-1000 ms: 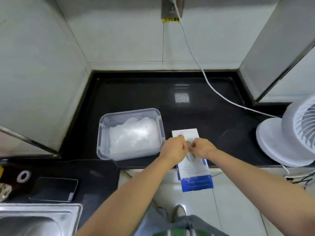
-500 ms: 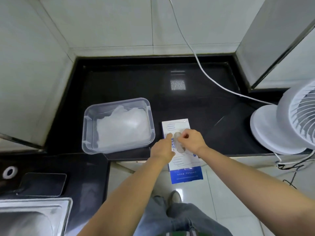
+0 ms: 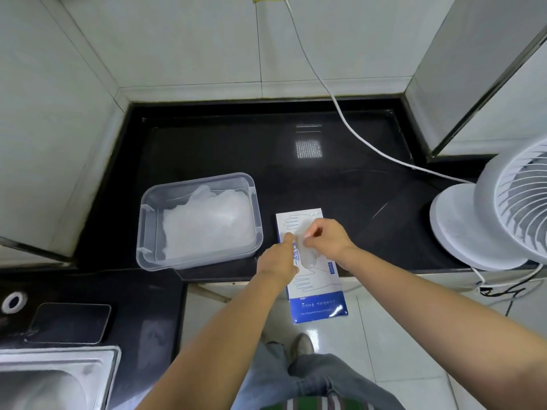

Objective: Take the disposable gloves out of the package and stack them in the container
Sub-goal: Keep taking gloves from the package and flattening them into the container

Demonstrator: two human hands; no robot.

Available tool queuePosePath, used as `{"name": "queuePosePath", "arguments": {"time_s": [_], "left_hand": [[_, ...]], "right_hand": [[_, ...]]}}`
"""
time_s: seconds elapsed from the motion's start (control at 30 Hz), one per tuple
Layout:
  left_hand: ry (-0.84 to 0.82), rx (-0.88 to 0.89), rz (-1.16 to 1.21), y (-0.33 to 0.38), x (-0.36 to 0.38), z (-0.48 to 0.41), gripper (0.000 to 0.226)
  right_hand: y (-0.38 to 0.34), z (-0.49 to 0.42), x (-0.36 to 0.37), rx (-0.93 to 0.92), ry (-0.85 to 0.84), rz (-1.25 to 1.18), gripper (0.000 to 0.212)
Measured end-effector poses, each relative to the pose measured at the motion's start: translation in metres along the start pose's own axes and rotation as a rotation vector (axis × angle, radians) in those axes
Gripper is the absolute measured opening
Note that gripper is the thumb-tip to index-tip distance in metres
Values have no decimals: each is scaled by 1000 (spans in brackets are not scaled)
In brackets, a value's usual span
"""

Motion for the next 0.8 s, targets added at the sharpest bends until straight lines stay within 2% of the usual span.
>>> {"name": "queuePosePath", "arguments": {"time_s": [0.1,0.17,0.27,0.33,0.4,0.5,0.53,0.63,0.7,0.8], "left_hand": [[3,-4,-14,1,0,1,60],[2,-10,-13,1,0,0,59],[-4,-18,-24,2,0,0,57],[-4,-19,-31,2,1,0,58],[-8,-19,-28,2,2,0,58],[-16,-34,-37,1,2,-1,59],[-19,-38,-41,1,2,-1,59],[-19,-30,-58,3,1,1,58],[-34,-25,-55,5,0,4,59],[-5,-18,31,6,-7,3,44]], "right_hand": [[4,-1,0,34,-64,6,16],[1,0,-4,-23,-50,-40,17],[-10,4,-17,-202,36,-333,10],[-15,4,-24,-233,78,-478,9],[-15,4,-26,-168,40,-486,9],[-8,8,-21,1,-141,-316,15],[-7,9,-23,-1,-141,-309,16],[-13,14,-36,-173,-29,-551,10],[-21,17,-47,-263,-3,-672,16],[-28,17,-52,-283,-50,-615,36]]}}
Point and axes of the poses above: each hand's wrist, its own z-axis away from the middle knuckle, its own x-axis out of the palm, y = z × x, the point moved 3 cm from there along -z, towards the middle knuckle, and after that the axes turned 12 degrees about -y, right-handed, at the moved point
